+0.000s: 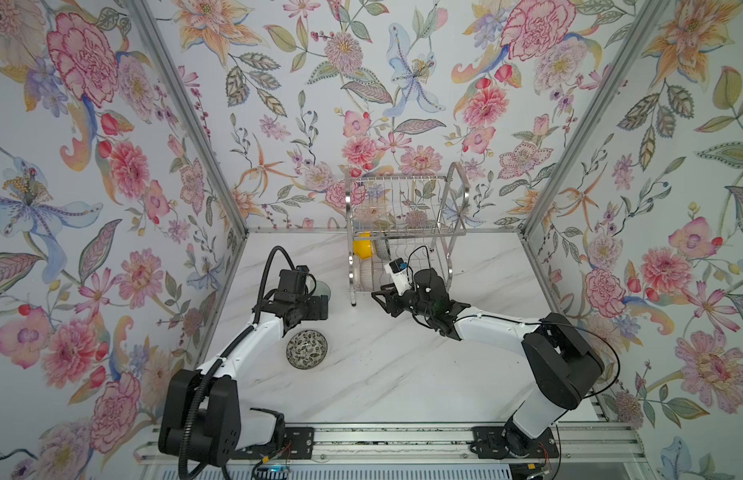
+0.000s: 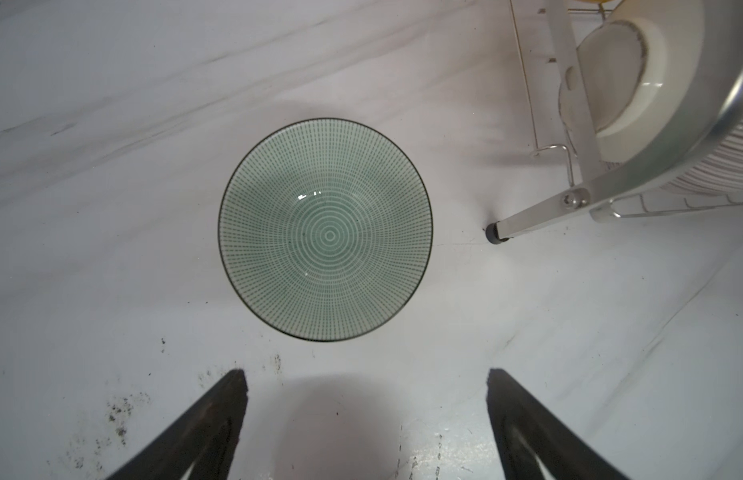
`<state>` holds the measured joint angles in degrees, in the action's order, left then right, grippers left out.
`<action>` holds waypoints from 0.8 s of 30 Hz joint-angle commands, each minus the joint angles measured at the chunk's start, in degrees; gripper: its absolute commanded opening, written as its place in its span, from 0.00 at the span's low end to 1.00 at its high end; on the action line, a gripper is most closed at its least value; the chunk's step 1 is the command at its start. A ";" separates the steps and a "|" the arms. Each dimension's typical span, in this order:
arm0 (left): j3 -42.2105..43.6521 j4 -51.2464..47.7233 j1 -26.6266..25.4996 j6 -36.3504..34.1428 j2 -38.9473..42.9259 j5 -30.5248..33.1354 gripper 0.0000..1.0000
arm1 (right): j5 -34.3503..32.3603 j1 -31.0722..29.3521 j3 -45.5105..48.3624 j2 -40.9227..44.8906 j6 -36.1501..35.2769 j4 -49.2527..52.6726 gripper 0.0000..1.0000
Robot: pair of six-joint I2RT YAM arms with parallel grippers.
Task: Load the bowls into the dish rack
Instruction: 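Open and withdraw the right gripper while the left gripper moves over the green bowl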
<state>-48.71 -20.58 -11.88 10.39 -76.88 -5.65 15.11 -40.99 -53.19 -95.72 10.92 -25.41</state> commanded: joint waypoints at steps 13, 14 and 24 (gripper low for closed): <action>-6.94 -6.23 4.57 4.01 -6.17 2.36 0.84 | -2.63 -1.78 8.47 4.24 -10.02 -5.85 0.46; -7.39 -6.76 4.73 4.10 -6.70 2.25 0.83 | -2.70 -1.97 8.92 4.61 -10.69 -5.95 0.46; -12.71 -11.13 4.83 4.78 -11.58 3.99 0.75 | -4.29 -3.56 12.63 7.19 -14.10 -8.00 0.46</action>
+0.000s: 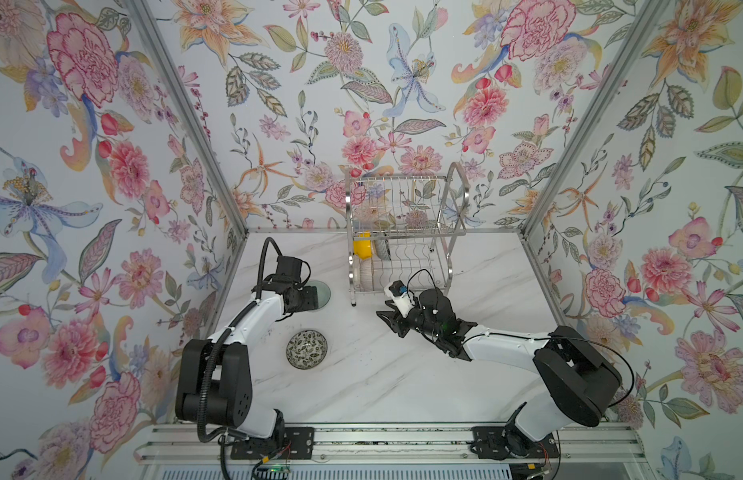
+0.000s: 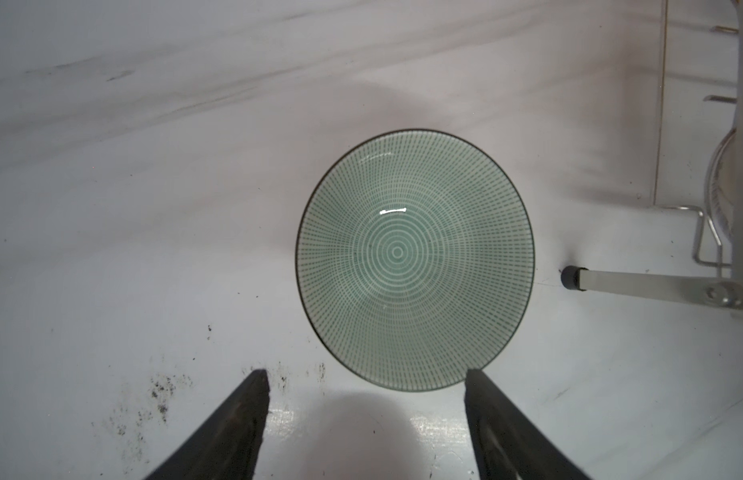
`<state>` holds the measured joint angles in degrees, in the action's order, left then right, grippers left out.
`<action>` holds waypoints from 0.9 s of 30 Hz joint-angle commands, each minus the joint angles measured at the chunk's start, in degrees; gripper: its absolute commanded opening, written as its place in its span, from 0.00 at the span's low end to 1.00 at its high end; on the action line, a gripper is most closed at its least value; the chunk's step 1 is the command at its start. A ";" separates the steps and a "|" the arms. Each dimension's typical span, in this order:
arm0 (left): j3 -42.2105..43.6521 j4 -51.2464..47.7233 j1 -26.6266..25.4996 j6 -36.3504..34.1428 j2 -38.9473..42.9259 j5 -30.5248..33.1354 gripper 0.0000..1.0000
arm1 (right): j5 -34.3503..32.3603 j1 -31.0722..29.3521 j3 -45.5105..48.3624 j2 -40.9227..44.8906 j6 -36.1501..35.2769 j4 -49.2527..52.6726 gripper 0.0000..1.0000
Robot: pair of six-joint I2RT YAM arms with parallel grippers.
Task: Load the bowls into the dish rack
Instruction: 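Open and withdraw the right gripper while the left gripper moves over the green bowl, then lower the left gripper onto the pale green bowl rim and close it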
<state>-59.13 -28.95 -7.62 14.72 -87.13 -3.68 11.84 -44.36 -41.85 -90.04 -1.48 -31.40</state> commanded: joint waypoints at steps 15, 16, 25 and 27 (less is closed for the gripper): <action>-6.20 -2.10 3.00 -0.46 -9.82 1.06 0.65 | -0.10 -0.55 1.94 2.39 0.60 -3.07 0.46; -6.47 -2.10 3.09 -0.48 -10.52 1.12 0.64 | -0.17 -0.64 1.94 2.35 0.58 -3.06 0.47; -6.70 0.50 3.49 1.24 -13.49 -0.36 0.50 | -1.60 -0.73 1.50 1.90 0.94 -2.10 0.46; -6.86 0.82 3.65 1.45 -13.82 -0.29 0.43 | -1.84 -0.73 1.50 1.96 0.88 -2.00 0.46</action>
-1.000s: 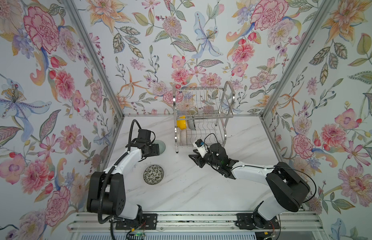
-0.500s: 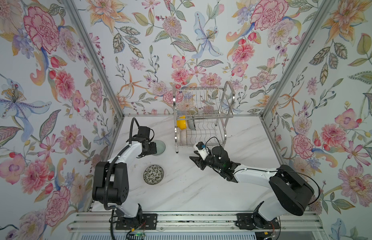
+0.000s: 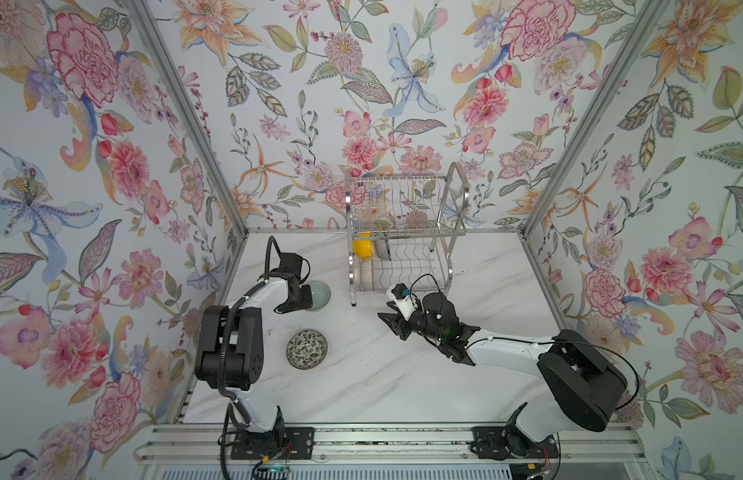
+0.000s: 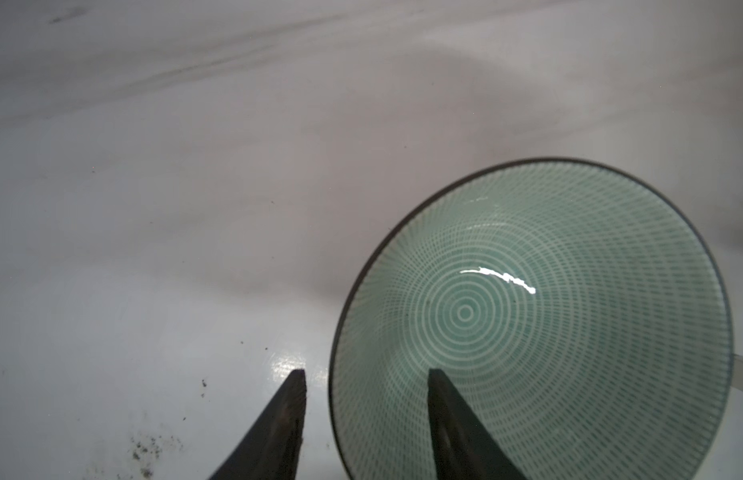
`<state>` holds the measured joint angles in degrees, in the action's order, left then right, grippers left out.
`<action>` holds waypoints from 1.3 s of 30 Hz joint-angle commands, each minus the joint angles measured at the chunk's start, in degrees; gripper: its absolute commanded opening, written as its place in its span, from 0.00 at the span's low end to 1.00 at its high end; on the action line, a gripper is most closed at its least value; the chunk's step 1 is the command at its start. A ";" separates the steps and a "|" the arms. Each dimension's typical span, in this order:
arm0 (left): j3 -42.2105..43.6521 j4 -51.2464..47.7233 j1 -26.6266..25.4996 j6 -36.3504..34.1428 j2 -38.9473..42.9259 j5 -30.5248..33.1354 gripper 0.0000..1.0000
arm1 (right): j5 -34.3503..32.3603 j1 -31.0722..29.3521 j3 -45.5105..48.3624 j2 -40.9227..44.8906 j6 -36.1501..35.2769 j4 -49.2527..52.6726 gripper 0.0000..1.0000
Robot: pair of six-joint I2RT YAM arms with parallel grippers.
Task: Load the bowls into the dish rack
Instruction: 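Lower the left gripper onto the pale green bowl rim and close it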
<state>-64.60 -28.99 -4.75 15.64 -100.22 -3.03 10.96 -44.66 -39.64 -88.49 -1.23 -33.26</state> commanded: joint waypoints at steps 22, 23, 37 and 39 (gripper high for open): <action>-1.05 1.06 1.85 0.55 4.45 -6.34 0.07 | -0.48 1.15 -0.44 -0.34 3.09 -1.61 0.47; -0.97 0.87 1.85 0.30 5.03 -6.86 0.07 | -0.12 1.53 -0.27 -0.20 3.63 -1.95 0.47; 4.70 -0.57 1.69 -1.11 14.09 -13.78 0.03 | 1.43 5.14 1.47 -0.05 9.07 -6.06 0.47; 6.08 -1.32 1.21 -1.22 15.49 -14.87 0.03 | 1.43 5.46 1.71 -0.20 10.13 -6.97 0.47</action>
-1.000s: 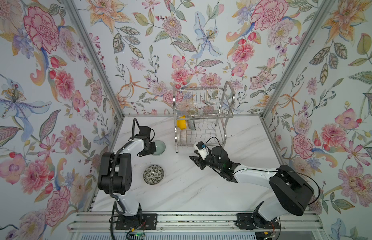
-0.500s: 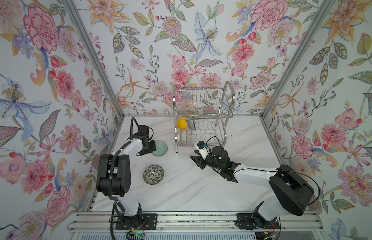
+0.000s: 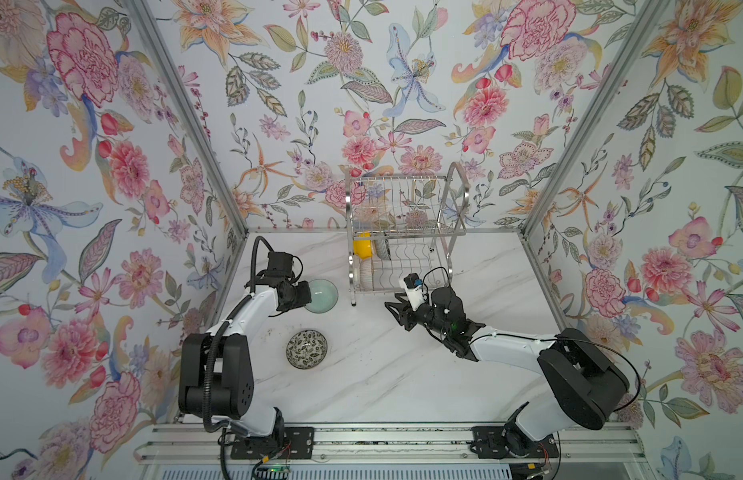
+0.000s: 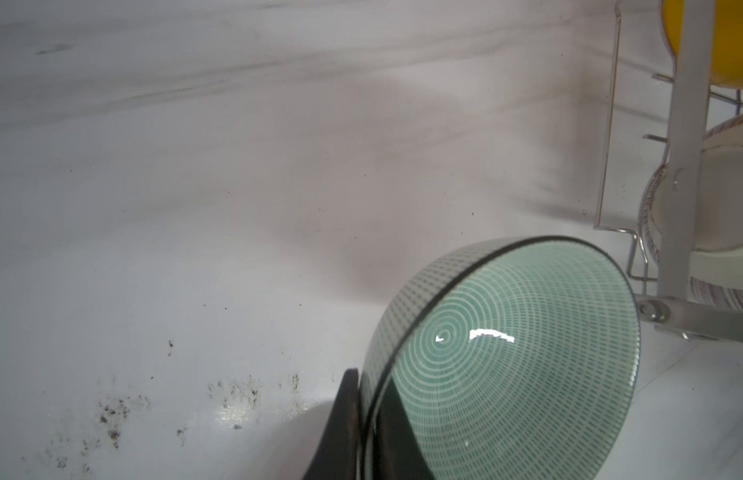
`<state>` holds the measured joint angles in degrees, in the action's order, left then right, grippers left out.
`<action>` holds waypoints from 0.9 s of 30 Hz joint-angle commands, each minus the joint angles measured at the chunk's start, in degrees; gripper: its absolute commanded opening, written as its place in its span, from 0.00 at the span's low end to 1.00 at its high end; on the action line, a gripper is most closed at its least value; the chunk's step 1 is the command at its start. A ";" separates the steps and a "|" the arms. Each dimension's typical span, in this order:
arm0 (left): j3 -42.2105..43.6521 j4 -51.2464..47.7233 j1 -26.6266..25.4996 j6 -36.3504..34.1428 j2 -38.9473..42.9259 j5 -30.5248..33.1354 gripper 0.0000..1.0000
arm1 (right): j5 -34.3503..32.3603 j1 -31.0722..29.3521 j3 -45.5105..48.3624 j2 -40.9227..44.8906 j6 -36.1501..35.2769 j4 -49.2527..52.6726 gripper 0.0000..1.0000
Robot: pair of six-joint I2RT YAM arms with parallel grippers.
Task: Load the bowls into the dish rack
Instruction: 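Lift the pale green bowl with the left gripper and carry it toward the right gripper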
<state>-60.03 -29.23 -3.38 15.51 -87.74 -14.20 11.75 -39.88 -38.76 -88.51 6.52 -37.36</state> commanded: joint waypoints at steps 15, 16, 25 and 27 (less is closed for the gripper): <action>7.44 -0.48 -13.76 2.13 10.49 -2.55 0.03 | -6.92 3.29 2.52 2.64 12.54 -6.31 0.47; 7.68 -0.10 -14.72 2.54 10.49 -2.59 0.03 | -7.62 3.55 2.70 3.28 13.47 -6.17 0.47; 8.22 4.04 -23.16 4.51 7.50 -1.98 0.03 | -14.80 4.12 4.72 11.54 16.20 0.95 0.47; 8.00 4.69 -24.60 4.49 6.34 -1.89 0.03 | -15.59 4.20 5.56 13.55 16.13 2.62 0.47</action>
<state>-51.51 -27.64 -26.46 18.96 -79.96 -16.10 -0.95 -36.05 -34.72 -77.36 21.52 -38.57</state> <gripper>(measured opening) 0.106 0.472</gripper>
